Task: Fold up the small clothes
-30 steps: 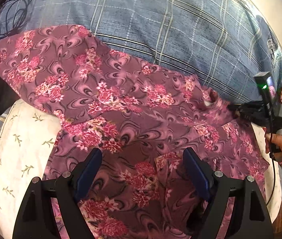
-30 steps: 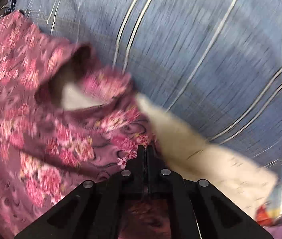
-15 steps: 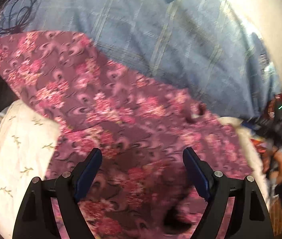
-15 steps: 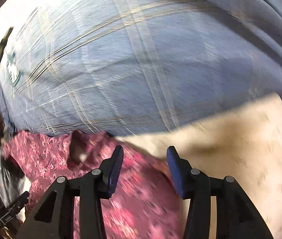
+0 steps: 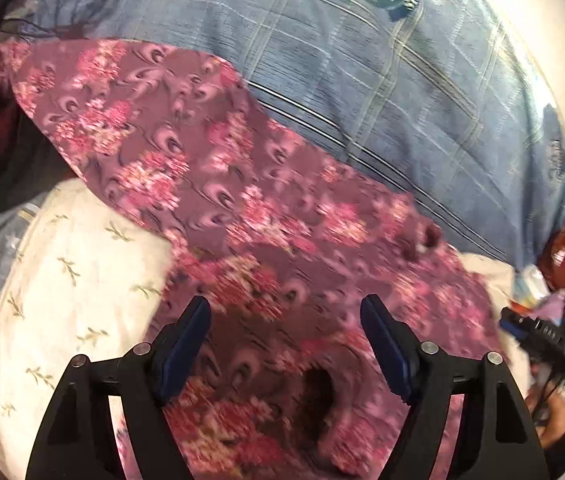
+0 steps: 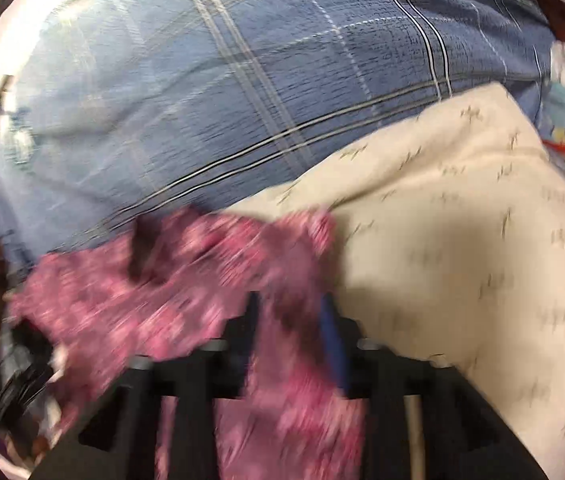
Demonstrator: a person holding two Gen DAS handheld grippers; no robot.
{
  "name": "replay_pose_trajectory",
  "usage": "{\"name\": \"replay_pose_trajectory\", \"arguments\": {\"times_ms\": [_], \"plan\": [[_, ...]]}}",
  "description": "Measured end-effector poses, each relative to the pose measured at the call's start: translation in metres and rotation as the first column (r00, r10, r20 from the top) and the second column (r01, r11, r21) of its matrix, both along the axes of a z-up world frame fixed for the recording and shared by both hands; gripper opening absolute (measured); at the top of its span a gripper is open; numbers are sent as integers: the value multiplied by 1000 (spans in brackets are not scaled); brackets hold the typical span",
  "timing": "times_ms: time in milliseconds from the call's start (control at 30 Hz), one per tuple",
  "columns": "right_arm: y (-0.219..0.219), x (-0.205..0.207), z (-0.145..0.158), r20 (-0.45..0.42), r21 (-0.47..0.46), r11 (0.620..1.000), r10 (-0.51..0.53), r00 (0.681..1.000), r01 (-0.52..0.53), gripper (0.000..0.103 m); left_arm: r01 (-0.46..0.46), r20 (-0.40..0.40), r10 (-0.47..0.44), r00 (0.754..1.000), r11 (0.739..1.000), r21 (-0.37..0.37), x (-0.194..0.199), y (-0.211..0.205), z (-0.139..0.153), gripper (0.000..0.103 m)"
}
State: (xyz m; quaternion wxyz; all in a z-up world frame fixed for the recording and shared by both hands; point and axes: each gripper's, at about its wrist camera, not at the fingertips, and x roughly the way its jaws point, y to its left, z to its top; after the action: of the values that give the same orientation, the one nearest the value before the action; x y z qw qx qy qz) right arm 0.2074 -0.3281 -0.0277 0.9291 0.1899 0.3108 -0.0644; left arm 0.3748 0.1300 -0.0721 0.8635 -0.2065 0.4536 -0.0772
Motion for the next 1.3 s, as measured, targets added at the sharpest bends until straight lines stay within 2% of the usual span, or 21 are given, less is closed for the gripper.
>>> {"name": "replay_pose_trajectory", "arguments": {"times_ms": [67, 133, 233, 300, 333, 400, 467, 533, 600, 700, 733, 767, 800, 833, 900, 1033, 1100, 1167, 1300], "plan": [[13, -14, -8, 12, 41, 999, -6, 1000, 5, 56, 57, -12, -57, 998, 998, -14, -4, -6, 0, 81], [22, -22, -19, 15, 75, 997, -13, 1000, 12, 56, 122, -69, -122, 990, 993, -1, -10, -19, -8, 81], [26, -22, -36, -16, 66, 997, -37, 999, 38, 56, 125, -168, -117, 979, 991, 42, -15, -25, -23, 80], [25, -22, -38, -32, 49, 998, -48, 998, 50, 55, 82, -180, -69, 981, 994, 65, -24, -16, -19, 77], [21, -31, -37, -27, 49, 997, -61, 998, 63, 56, 39, -154, -30, 988, 998, 55, -30, -4, -11, 77], [15, -46, -32, 26, 118, 991, -74, 997, 70, 56, -3, -137, 6, 991, 1000, 27, -35, 13, 3, 79], [14, -53, -34, 50, 173, 983, -66, 997, 56, 56, 1, -173, -7, 985, 1000, -31, -28, 27, 8, 79], [15, -58, -35, 52, 186, 981, -62, 997, 52, 56, 4, -213, -13, 977, 999, -44, -19, 29, 5, 79], [13, -65, -38, 57, 210, 977, -56, 997, 43, 56, 48, -248, -66, 967, 996, -75, -11, 16, -4, 79], [9, -74, -44, 61, 242, 969, -64, 996, 47, 56, 154, -334, -212, 919, 969, -192, 3, -14, -32, 79], [7, -76, -45, 57, 252, 966, -69, 996, 53, 56, 147, -340, -191, 921, 978, -151, 8, -21, -37, 77], [7, -75, -47, 52, 258, 964, -73, 996, 57, 56, 128, -303, -155, 940, 986, -109, 11, -24, -33, 67], [6, -76, -49, 48, 269, 961, -78, 996, 62, 56, 118, -259, -134, 957, 990, -76, 15, -27, -27, 50], [5, -77, -49, 49, 276, 959, -79, 996, 63, 56, 135, -244, -147, 959, 989, -64, 22, -32, -22, 4], [5, -79, -47, 57, 273, 960, -84, 995, 65, 56, 120, -229, -139, 963, 988, -95, 38, -31, -9, 5], [7, -80, -39, 76, 252, 966, -81, 994, 59, 56, 112, -51, -116, 992, 991, -73, 46, -21, 42, 5], [9, -82, -32, 107, 228, 972, -85, 991, 59, 56, 119, -16, -120, 993, 991, -62, 42, -13, 52, 5], [12, -82, -26, 145, 211, 976, -92, 985, 61, 56, 124, -36, -125, 992, 992, -19, 42, -7, 43, 6], [28, -70, -11, 246, 187, 982, -37, 969, -9, 60, 128, -217, -118, 969, 991, 31, 40, 4, -22, 9]]}}
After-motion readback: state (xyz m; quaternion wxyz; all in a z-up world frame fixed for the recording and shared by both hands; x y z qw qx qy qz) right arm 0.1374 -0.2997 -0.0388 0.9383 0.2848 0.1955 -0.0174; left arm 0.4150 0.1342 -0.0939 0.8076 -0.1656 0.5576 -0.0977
